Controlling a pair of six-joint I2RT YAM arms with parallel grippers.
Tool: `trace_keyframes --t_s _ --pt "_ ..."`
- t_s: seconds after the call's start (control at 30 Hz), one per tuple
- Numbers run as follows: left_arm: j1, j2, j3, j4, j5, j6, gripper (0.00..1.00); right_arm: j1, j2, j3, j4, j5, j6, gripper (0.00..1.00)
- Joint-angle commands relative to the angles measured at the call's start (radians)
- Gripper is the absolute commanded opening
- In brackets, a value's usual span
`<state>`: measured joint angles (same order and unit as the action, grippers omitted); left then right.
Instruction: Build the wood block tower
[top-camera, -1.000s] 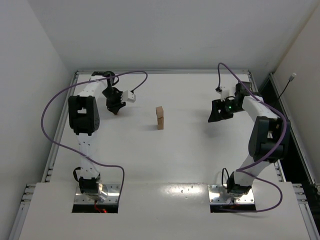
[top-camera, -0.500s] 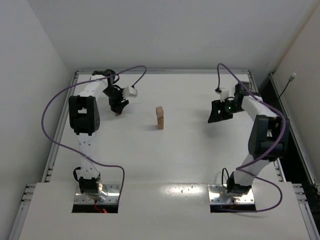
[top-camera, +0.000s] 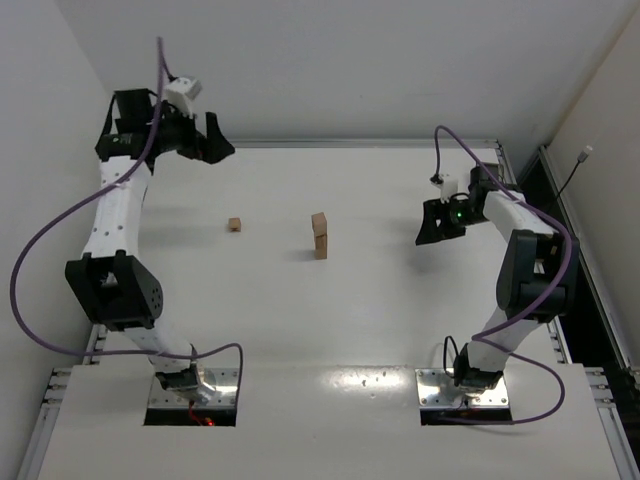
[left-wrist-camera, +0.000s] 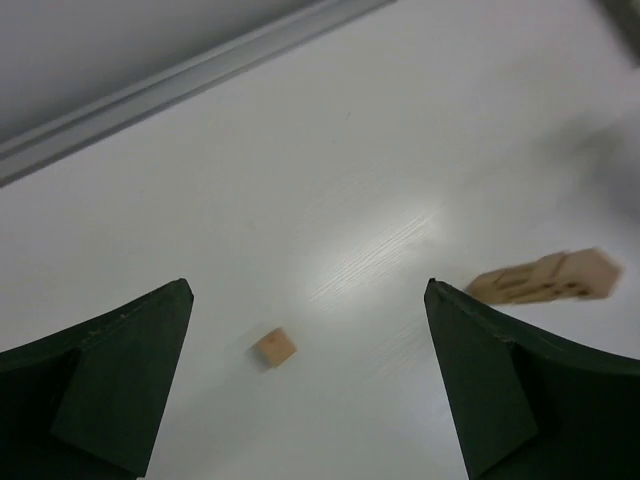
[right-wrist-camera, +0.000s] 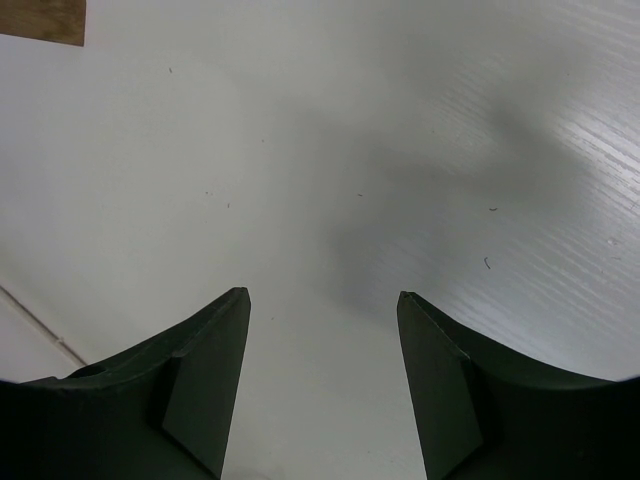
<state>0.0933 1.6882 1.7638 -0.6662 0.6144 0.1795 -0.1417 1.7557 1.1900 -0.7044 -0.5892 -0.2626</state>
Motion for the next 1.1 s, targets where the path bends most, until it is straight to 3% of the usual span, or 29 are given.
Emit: trace_keyframes --t_s 0.0,0.1,0.2,0.37,0.47,0.5,0.6,0.8,1.07 --pt "0.074 0.066 -0.003 0.115 0.324 -0.350 1.00 0.004 0.001 0.051 0.026 -0.037 -0.017 0.57" --pt "0.063 0.134 0.098 0.025 0.218 -0.397 1.00 0.004 0.001 0.060 0.026 -0.037 -0.017 0.57" --pt "0.022 0.099 0.091 0.025 -0.003 -0.425 1.00 0.004 0.001 0.060 0.026 -0.037 -0.026 0.57" --pt "-0.081 -0.037 -0.196 0.048 -0.334 -0.557 1.00 0.004 0.001 0.060 0.026 -0.027 -0.026 0.57" --pt "-0.197 -0.111 -0.320 0.027 -0.499 -0.604 0.90 0.004 0.001 0.051 0.036 -0.018 -0.015 0.57" --pt "-0.229 -0.125 -0.340 0.027 -0.631 -0.614 0.90 0.004 0.001 0.042 0.045 -0.018 -0.004 0.57" --pt "-0.305 -0.145 -0.408 0.027 -0.785 -0.666 0.90 0.004 0.001 0.033 0.045 -0.018 -0.004 0.57" --pt "-0.305 -0.015 -0.405 0.027 -0.848 -0.715 0.75 0.004 0.001 0.023 0.054 -0.018 0.005 0.57" --pt "-0.254 0.157 -0.339 0.027 -0.829 -0.680 0.71 -0.006 0.001 0.014 0.054 -0.018 0.005 0.57"
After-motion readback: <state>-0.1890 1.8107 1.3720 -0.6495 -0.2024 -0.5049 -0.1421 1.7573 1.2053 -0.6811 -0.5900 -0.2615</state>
